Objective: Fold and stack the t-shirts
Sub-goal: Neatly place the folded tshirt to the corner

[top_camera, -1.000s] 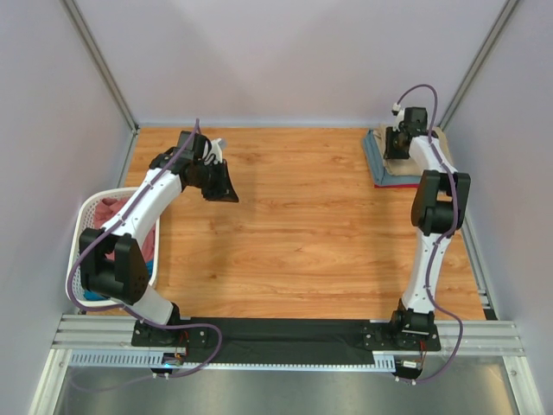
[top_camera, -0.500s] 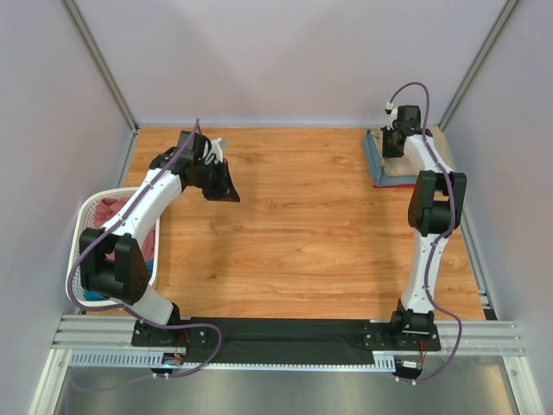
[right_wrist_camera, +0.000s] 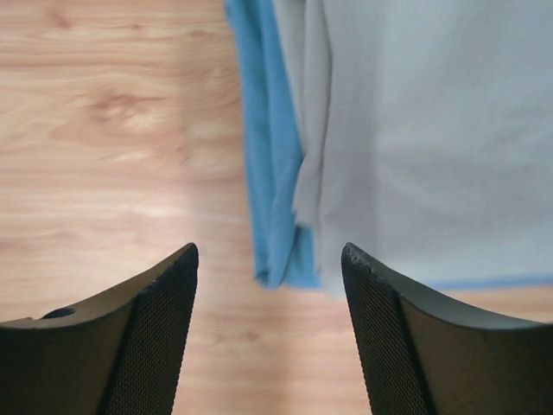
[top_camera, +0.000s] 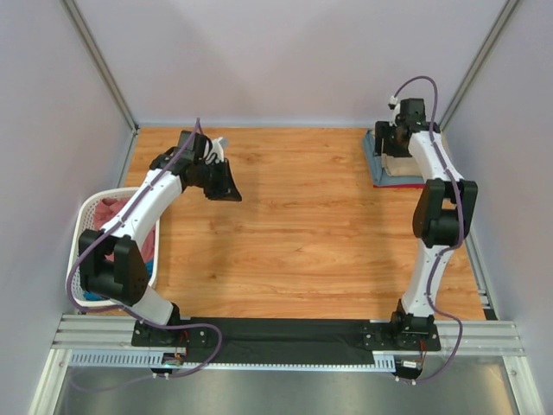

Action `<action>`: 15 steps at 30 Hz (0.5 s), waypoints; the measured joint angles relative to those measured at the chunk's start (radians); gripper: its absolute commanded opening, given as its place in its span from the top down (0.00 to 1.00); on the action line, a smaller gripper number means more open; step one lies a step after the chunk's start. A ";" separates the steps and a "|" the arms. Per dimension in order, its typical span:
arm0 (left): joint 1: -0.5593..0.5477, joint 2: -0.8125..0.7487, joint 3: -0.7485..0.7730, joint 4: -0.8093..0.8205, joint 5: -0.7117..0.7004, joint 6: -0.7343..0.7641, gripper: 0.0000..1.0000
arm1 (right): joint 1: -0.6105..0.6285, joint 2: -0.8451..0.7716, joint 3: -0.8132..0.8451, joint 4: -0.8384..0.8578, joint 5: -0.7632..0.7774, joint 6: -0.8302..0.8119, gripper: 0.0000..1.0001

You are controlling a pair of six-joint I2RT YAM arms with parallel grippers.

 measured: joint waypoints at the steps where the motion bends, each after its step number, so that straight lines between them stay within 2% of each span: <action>1: -0.003 -0.006 0.000 -0.001 0.000 0.000 0.84 | 0.005 -0.049 -0.032 -0.008 -0.011 0.024 0.30; 4: -0.006 -0.060 -0.002 0.003 0.023 -0.005 0.82 | 0.026 -0.250 -0.172 -0.035 -0.030 0.127 0.18; 6: -0.006 -0.127 -0.004 0.008 0.048 -0.009 0.78 | 0.045 -0.396 -0.264 -0.061 -0.022 0.214 0.00; 9: -0.007 -0.238 0.005 0.013 0.082 -0.011 0.66 | 0.077 -0.558 -0.351 -0.084 -0.017 0.306 0.00; 11: -0.007 -0.307 0.009 0.022 0.098 -0.013 0.37 | 0.114 -0.640 -0.391 -0.120 0.001 0.353 0.00; 12: -0.007 -0.358 0.006 0.028 0.105 -0.019 0.01 | 0.139 -0.681 -0.426 -0.124 0.011 0.372 0.00; 15: -0.007 -0.480 -0.023 0.053 0.113 -0.038 0.01 | 0.231 -0.793 -0.549 -0.165 0.014 0.415 0.00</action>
